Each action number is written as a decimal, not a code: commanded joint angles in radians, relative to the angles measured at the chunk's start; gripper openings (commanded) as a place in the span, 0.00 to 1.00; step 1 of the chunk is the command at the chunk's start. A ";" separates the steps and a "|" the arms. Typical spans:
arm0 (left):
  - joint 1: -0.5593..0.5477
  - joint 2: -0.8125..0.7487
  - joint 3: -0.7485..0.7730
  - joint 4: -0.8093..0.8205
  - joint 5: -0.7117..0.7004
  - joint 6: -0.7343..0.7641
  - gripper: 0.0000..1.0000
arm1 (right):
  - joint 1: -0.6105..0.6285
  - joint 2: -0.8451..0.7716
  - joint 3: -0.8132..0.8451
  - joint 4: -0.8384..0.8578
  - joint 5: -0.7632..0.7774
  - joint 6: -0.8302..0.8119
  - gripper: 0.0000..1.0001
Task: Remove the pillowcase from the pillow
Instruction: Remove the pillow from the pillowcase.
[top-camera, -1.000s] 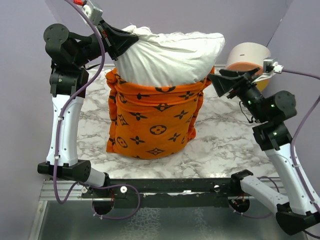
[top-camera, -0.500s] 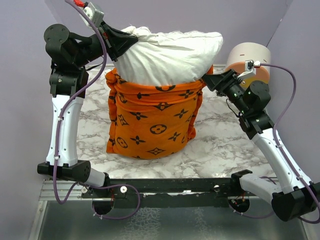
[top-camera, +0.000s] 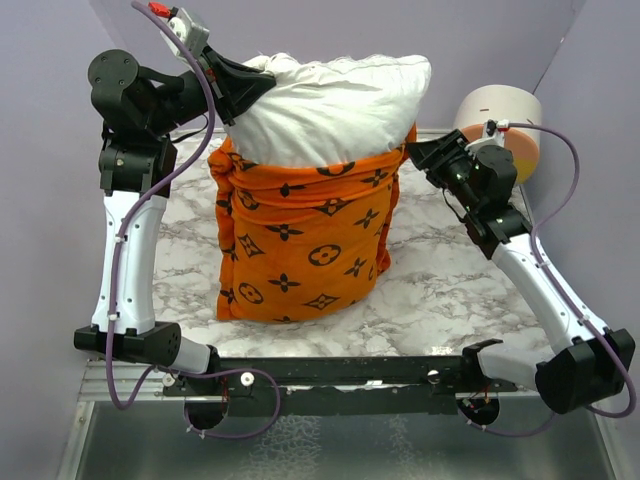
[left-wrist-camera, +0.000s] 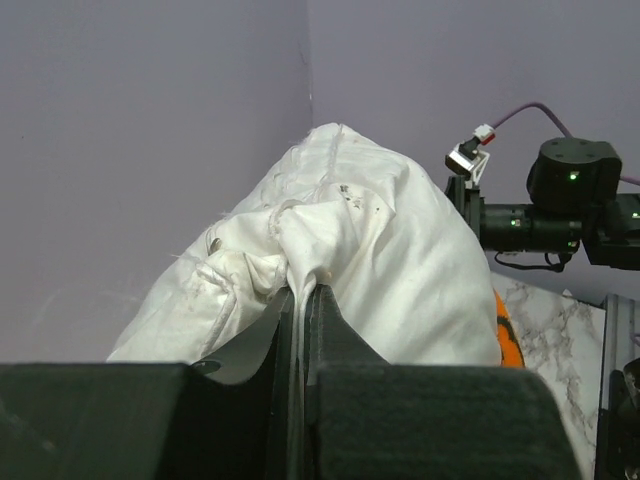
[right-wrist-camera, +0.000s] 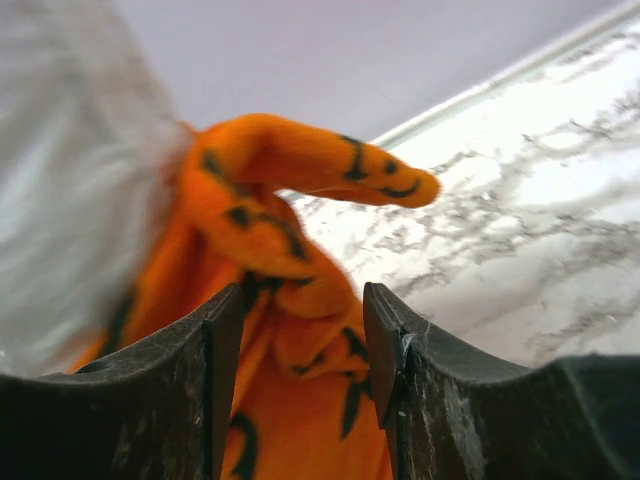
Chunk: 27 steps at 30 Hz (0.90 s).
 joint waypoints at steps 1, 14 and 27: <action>0.001 -0.053 0.015 0.034 0.060 0.004 0.00 | -0.006 0.042 -0.007 -0.007 0.052 0.029 0.49; 0.001 -0.056 0.004 0.046 0.064 0.006 0.00 | -0.005 0.047 -0.079 0.312 -0.286 0.126 0.63; 0.001 -0.051 0.031 0.078 0.065 -0.025 0.00 | -0.005 0.072 -0.256 0.321 -0.217 0.023 0.01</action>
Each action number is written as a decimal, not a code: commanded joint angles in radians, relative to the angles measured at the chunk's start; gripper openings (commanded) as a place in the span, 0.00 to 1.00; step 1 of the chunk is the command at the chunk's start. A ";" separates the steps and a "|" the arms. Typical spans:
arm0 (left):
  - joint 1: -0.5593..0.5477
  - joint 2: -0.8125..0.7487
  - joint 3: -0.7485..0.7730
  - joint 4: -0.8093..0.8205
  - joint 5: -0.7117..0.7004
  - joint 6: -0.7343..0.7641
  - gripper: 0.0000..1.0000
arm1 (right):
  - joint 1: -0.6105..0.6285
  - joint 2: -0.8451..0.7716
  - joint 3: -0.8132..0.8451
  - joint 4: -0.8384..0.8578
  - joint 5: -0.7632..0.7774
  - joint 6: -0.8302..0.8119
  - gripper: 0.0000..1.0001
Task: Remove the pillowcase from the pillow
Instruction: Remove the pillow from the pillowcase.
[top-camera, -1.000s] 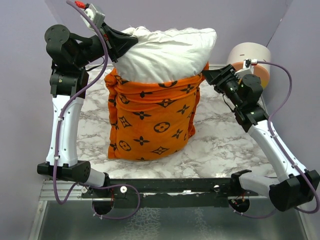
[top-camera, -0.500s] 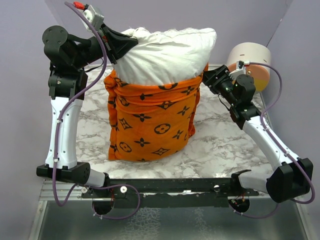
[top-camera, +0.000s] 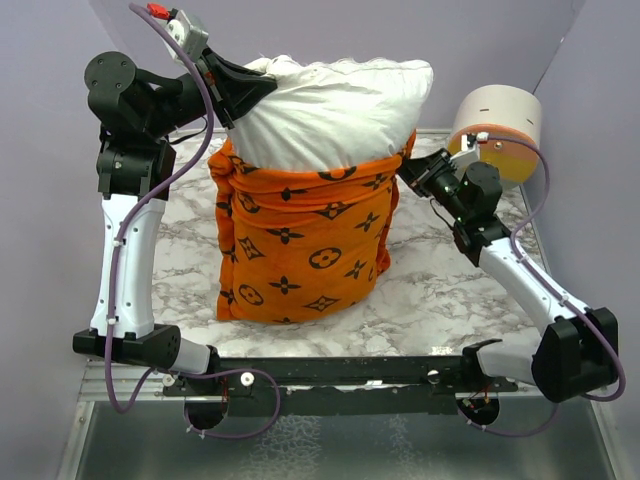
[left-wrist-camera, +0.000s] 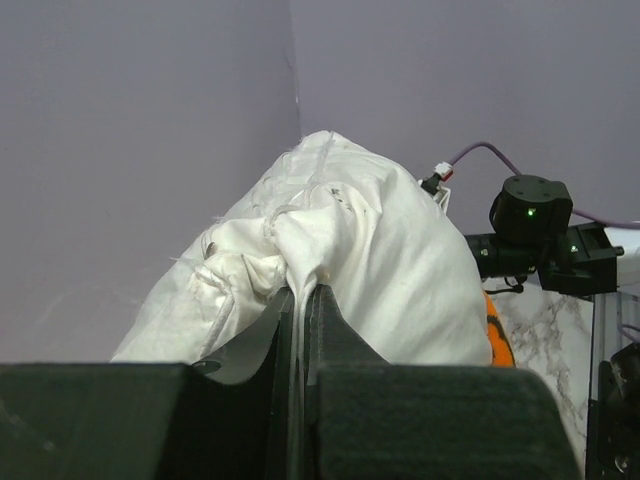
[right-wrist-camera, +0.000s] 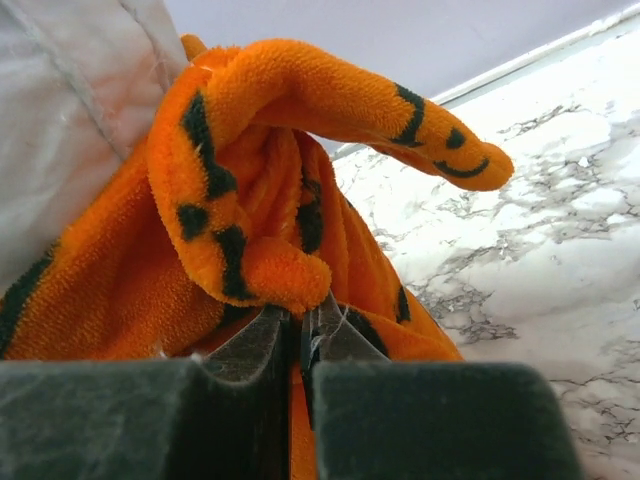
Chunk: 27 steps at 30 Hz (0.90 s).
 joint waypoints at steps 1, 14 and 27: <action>0.001 -0.033 0.034 0.075 0.031 -0.017 0.00 | 0.002 -0.033 -0.127 0.037 0.006 -0.051 0.01; 0.001 -0.054 0.014 0.173 -0.127 0.004 0.00 | 0.024 -0.243 -0.557 -0.003 0.064 -0.090 0.01; 0.001 -0.025 0.071 0.242 -0.312 -0.017 0.00 | 0.028 -0.463 -0.545 -0.288 -0.030 -0.285 0.01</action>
